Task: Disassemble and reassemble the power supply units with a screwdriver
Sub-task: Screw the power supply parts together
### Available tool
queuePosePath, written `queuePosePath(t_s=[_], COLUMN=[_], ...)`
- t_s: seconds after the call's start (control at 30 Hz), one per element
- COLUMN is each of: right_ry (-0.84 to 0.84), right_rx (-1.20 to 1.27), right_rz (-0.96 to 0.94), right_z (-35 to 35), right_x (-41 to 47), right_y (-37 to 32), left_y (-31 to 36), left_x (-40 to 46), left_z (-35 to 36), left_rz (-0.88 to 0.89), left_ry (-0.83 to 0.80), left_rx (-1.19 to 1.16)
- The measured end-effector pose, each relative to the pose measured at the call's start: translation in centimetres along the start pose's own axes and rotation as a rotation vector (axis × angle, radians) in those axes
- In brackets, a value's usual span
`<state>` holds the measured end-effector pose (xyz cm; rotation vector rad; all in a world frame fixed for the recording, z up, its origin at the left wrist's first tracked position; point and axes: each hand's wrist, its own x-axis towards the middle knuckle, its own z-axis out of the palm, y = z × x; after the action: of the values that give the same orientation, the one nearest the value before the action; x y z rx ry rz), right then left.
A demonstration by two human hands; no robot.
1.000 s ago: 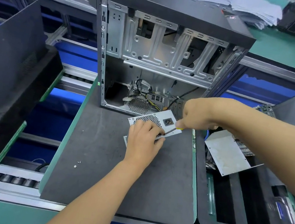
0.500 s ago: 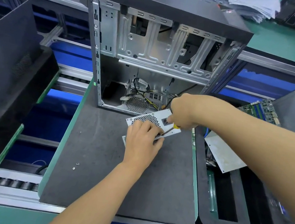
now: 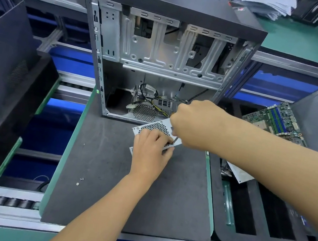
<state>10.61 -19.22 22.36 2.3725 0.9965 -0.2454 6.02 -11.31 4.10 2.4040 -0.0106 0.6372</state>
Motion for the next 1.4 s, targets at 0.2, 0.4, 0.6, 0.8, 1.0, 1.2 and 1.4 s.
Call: queuePosePath(t_s=[0.2, 0.4, 0.6, 0.8, 1.0, 1.2, 1.4], right_ry=[-0.186, 0.063, -0.021, -0.113, -0.001, 0.072, -0.063], right_rx=[0.171, -0.017, 0.159, 0.338, 0.246, 0.153, 0.305], right_rz=[0.129, -0.091, 0.081, 0.275, 0.021, 0.011, 0.259], right_z=[-0.4, 0.1, 0.9, 1.1, 1.1, 1.3, 2.4], right_x=[0.4, -0.5, -0.1, 0.0, -0.7, -0.3, -0.4], right_y=[0.5, 0.4, 2.1, 2.3, 1.8, 2.4, 3.1], left_y=[-0.1, -0.1, 0.1, 0.1, 0.0, -0.1, 0.1], left_x=[-0.2, -0.1, -0.1, -0.3, -0.2, -0.1, 0.0], left_z=[-0.2, -0.2, -0.1, -0.4, -0.1, 0.0, -0.1], left_rz=[-0.007, -0.009, -0.026, -0.016, -0.008, 0.004, 0.001], left_ry=[-0.037, -0.038, -0.033, -0.059, -0.034, -0.013, -0.04], left_rx=[-0.008, 0.006, 0.012, 0.005, 0.013, 0.019, 0.017])
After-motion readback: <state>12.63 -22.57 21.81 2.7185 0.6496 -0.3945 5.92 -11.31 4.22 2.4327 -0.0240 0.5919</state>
